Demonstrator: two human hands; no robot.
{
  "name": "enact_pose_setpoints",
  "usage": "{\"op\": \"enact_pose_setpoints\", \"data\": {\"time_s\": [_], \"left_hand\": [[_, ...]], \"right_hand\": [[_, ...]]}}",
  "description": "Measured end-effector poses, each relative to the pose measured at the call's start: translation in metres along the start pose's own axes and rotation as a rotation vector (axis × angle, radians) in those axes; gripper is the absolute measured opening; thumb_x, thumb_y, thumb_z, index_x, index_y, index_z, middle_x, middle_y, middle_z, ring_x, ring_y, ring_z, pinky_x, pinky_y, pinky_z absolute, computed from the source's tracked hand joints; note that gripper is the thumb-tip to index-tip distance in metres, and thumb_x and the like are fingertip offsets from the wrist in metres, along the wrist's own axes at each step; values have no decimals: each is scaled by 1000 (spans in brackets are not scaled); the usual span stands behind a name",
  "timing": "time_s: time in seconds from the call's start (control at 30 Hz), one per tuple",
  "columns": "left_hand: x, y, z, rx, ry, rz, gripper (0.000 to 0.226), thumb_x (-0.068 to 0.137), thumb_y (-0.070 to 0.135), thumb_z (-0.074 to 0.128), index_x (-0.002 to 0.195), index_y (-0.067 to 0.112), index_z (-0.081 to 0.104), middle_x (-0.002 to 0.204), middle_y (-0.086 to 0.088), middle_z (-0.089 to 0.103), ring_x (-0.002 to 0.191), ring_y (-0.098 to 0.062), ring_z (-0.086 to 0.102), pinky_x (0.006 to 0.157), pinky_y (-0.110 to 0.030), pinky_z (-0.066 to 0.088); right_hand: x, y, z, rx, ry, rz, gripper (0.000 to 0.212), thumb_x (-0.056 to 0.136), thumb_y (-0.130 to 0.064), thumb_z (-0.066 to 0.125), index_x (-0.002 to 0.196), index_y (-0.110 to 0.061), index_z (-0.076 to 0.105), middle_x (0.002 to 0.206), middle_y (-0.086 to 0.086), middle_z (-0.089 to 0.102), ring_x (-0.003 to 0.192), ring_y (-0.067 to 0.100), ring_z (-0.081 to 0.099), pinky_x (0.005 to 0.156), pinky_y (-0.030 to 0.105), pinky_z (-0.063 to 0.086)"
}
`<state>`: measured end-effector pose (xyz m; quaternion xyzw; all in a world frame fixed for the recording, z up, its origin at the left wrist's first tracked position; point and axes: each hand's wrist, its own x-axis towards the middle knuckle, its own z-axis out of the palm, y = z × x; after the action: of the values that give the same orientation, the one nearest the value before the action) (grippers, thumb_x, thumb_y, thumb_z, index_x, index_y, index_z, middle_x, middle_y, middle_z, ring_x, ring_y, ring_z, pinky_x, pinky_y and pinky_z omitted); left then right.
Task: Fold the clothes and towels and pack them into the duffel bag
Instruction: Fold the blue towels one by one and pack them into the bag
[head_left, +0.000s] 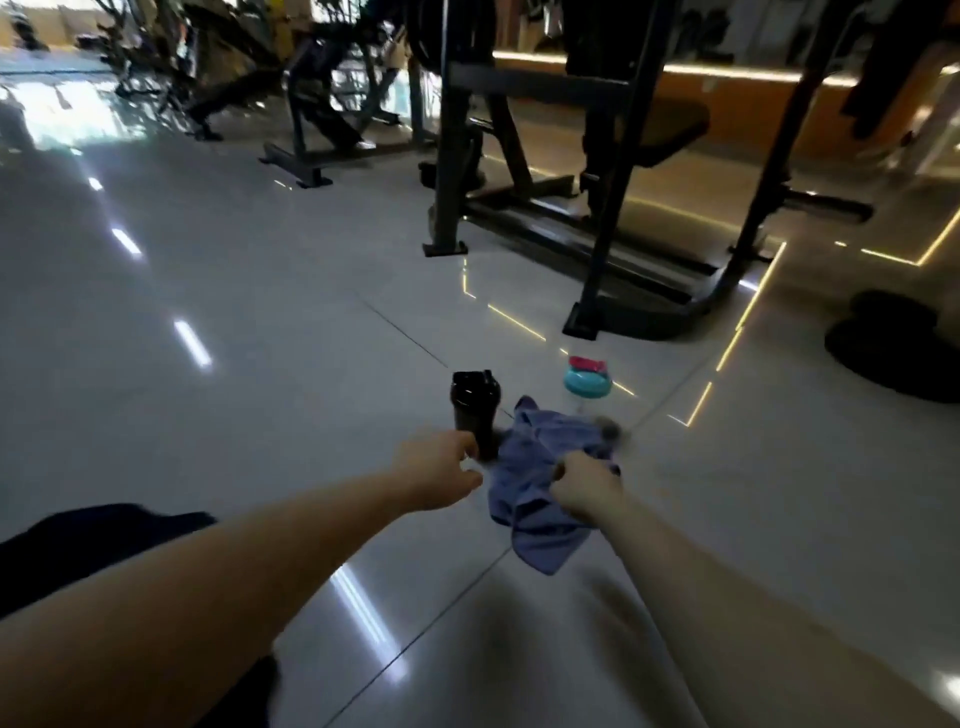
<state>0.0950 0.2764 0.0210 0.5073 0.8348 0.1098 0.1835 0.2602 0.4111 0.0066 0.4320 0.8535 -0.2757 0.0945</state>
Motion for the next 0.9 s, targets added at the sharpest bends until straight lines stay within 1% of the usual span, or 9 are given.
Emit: {"op": "enact_pose_setpoints", "data": {"time_s": [0.07, 0.17, 0.23, 0.3, 0.37, 0.5, 0.67, 0.77, 0.9], "left_hand": [[28, 11, 41, -20, -57, 15, 36, 93, 35, 62, 125, 18, 61, 125, -5, 65, 111, -28, 62, 92, -35, 50], [62, 28, 99, -17, -146, 55, 33, 90, 34, 65, 117, 15, 61, 121, -9, 64, 110, -33, 62, 89, -38, 51], [75, 35, 135, 0, -189, 62, 48, 87, 35, 67, 130, 17, 56, 131, -11, 59, 118, -35, 58, 93, -40, 50], [84, 35, 165, 23, -219, 38, 65, 85, 42, 68, 142, 20, 44, 138, -12, 55, 124, -38, 54, 97, -44, 49], [91, 29, 190, 30, -208, -22, 77, 84, 46, 68, 149, 20, 36, 138, -13, 56, 123, -39, 55, 96, -45, 49], [95, 27, 209, -119, -96, -133, 50, 88, 35, 71, 128, 10, 53, 125, -16, 64, 113, -38, 61, 87, -40, 48], [77, 28, 204, 70, -206, -104, 24, 89, 19, 59, 112, 18, 62, 113, -12, 69, 105, -35, 66, 83, -37, 50], [62, 34, 179, 140, -41, 42, 16, 86, 23, 58, 98, 22, 69, 100, -6, 66, 92, -30, 66, 71, -33, 47], [54, 53, 123, -15, 160, 264, 14, 89, 22, 65, 88, 18, 79, 91, -5, 63, 82, -26, 62, 67, -35, 49]], "right_hand": [[15, 42, 22, -44, -23, 18, 31, 98, -12, 50, 129, -12, 55, 130, 12, 57, 110, 33, 58, 89, 37, 51], [28, 78, 56, -62, -119, -14, 55, 102, -14, 49, 154, -14, 30, 158, 12, 32, 131, 36, 47, 101, 42, 46], [33, 96, 78, -81, -229, -8, 80, 97, -15, 55, 162, -22, 7, 167, 9, 14, 138, 36, 42, 105, 41, 44], [35, 112, 99, -168, -251, -21, 87, 95, -21, 58, 162, -26, 3, 163, 10, 24, 136, 37, 41, 105, 42, 42], [31, 121, 115, -285, -190, -40, 77, 94, -27, 58, 158, -23, 15, 156, 10, 33, 132, 37, 39, 102, 45, 39], [31, 117, 129, -261, -99, -48, 59, 93, -27, 58, 146, -20, 34, 148, 8, 39, 125, 37, 41, 100, 45, 38], [39, 104, 121, -17, -145, 100, 89, 97, -24, 55, 160, -29, -7, 142, 17, 52, 118, 37, 57, 90, 43, 47], [34, 103, 117, 117, -98, 153, 96, 96, -18, 54, 157, -39, -17, 134, 15, 59, 102, 34, 63, 79, 40, 49], [23, 90, 91, 505, 130, 74, 77, 95, -16, 56, 156, -43, 17, 130, 5, 60, 97, 29, 62, 78, 23, 52]]}}
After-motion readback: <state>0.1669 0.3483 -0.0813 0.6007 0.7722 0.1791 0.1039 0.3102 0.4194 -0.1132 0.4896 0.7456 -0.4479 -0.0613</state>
